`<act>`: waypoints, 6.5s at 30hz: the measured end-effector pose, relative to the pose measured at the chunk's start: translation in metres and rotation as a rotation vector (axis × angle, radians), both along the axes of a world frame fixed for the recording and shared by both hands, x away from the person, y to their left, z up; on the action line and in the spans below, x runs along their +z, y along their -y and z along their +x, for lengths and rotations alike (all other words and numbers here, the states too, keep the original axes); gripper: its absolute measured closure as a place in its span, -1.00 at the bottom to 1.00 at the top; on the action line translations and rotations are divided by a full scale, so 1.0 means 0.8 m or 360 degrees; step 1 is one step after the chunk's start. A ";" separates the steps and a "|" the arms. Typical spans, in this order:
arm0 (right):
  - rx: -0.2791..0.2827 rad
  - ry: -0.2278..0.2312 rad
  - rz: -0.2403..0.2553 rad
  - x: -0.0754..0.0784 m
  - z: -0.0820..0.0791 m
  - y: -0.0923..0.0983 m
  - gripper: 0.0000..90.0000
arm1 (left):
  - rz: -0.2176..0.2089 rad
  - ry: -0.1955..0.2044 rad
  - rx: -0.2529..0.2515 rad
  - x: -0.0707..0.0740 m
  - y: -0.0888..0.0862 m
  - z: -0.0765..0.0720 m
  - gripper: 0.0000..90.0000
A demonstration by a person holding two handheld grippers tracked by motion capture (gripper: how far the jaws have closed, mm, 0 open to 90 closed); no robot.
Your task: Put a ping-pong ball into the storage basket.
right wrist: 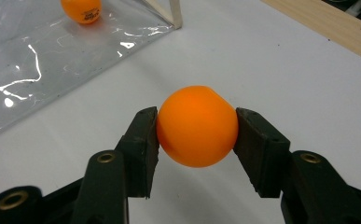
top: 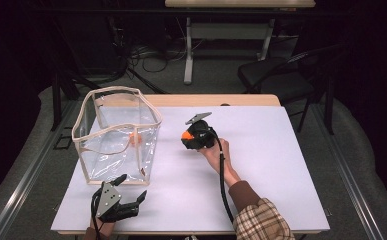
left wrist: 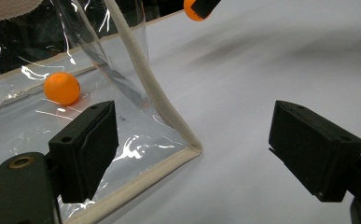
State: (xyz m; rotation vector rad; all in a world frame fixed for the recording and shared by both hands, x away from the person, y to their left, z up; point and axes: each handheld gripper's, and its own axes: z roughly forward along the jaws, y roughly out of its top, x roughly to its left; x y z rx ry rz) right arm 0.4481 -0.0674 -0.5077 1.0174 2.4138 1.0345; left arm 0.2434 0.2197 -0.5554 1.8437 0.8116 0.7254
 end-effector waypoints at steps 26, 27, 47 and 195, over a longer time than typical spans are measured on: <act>0.0029 0.0029 0.0003 0.026 -0.004 0.003 0.13 | -0.0005 0.0010 -0.0001 0.000 0.001 0.000 -0.65; 0.0029 0.0029 0.0003 0.026 -0.004 0.003 0.13 | -0.0004 0.0010 0.0000 0.000 0.001 0.000 -0.65; 0.0053 0.0058 0.0013 0.053 -0.008 0.006 0.13 | 0.0000 0.0005 -0.0002 0.000 0.001 0.000 -0.65; 0.0254 0.0300 0.0033 0.183 -0.013 -0.094 0.13 | -0.0012 0.0007 -0.0006 0.000 0.000 -0.001 -0.65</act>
